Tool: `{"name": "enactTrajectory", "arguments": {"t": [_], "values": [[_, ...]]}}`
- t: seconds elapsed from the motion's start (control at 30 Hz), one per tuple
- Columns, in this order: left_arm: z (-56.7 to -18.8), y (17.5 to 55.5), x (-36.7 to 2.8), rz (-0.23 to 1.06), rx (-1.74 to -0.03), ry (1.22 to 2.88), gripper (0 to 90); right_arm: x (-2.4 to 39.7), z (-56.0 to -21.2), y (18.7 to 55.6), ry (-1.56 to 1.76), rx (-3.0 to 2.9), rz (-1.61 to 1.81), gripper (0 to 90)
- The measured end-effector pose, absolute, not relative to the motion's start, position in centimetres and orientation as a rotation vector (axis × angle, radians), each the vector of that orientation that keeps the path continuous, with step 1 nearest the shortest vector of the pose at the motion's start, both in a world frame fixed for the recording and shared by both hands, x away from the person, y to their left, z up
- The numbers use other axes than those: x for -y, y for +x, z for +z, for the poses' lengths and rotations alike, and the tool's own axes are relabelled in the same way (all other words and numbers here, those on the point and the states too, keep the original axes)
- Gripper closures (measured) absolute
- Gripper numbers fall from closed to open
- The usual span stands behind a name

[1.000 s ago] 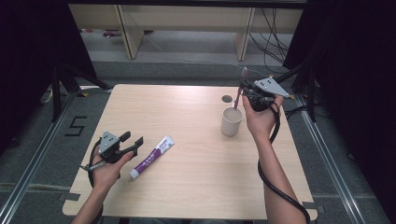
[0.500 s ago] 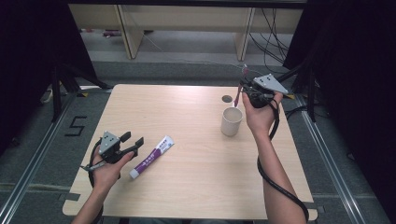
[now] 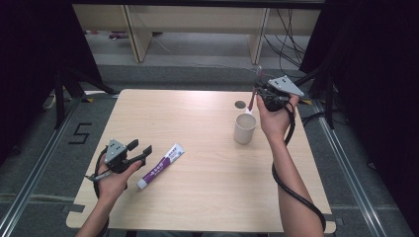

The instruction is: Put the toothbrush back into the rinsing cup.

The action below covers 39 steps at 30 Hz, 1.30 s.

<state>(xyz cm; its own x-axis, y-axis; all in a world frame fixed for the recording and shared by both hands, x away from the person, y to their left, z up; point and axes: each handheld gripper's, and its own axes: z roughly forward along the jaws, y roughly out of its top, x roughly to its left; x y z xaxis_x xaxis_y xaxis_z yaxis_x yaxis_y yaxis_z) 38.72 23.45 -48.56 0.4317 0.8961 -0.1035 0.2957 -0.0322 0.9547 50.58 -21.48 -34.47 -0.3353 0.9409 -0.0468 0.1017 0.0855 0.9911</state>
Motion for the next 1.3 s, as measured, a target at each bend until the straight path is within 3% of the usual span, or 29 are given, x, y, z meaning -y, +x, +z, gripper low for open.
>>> {"name": "enactTrajectory", "arguments": {"t": [1.3], "values": [[-48.6,38.8,-23.4,0.672,-1.077,1.583,38.5,21.4,-34.9,53.0,1.08,-1.562,1.316,83.9]]}}
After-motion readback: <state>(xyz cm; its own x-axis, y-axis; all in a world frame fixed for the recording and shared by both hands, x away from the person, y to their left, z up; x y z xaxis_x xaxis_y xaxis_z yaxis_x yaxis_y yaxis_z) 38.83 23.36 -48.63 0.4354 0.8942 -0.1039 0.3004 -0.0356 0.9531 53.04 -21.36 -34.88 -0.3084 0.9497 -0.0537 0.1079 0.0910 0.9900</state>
